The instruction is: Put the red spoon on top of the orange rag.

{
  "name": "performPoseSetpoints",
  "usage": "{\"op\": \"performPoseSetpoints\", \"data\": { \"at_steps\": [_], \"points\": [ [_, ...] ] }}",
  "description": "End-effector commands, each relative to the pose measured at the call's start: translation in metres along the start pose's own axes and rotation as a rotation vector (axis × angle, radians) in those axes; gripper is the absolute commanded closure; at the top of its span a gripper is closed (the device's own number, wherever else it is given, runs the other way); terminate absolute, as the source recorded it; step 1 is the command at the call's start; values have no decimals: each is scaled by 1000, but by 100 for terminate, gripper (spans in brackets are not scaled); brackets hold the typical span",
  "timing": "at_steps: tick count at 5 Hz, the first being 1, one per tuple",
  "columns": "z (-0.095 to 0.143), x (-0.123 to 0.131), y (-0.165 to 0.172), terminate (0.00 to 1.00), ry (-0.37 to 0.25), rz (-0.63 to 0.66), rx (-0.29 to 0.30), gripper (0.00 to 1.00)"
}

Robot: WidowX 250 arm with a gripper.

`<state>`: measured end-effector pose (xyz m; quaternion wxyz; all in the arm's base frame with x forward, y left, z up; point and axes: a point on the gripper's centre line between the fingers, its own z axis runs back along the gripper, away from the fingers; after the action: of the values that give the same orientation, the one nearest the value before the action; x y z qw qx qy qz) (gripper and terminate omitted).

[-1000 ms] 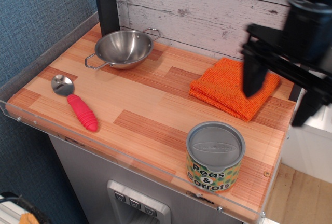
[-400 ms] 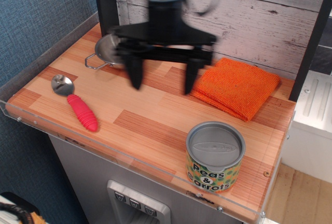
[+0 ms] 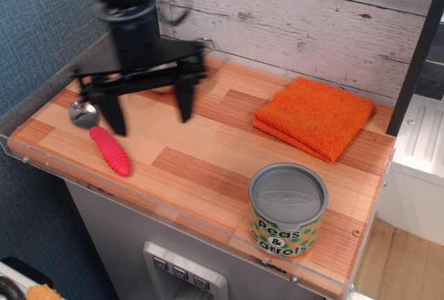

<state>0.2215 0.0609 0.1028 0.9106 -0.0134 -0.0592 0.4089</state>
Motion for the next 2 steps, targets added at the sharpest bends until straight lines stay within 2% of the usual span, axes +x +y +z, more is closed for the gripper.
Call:
{"op": "performPoseSetpoints", "data": {
  "at_steps": [1,2],
  "points": [
    [-22,17,26,0,-64,214,-11,0],
    [-35,31,33,0,-66,304,-26,0]
  ]
}}
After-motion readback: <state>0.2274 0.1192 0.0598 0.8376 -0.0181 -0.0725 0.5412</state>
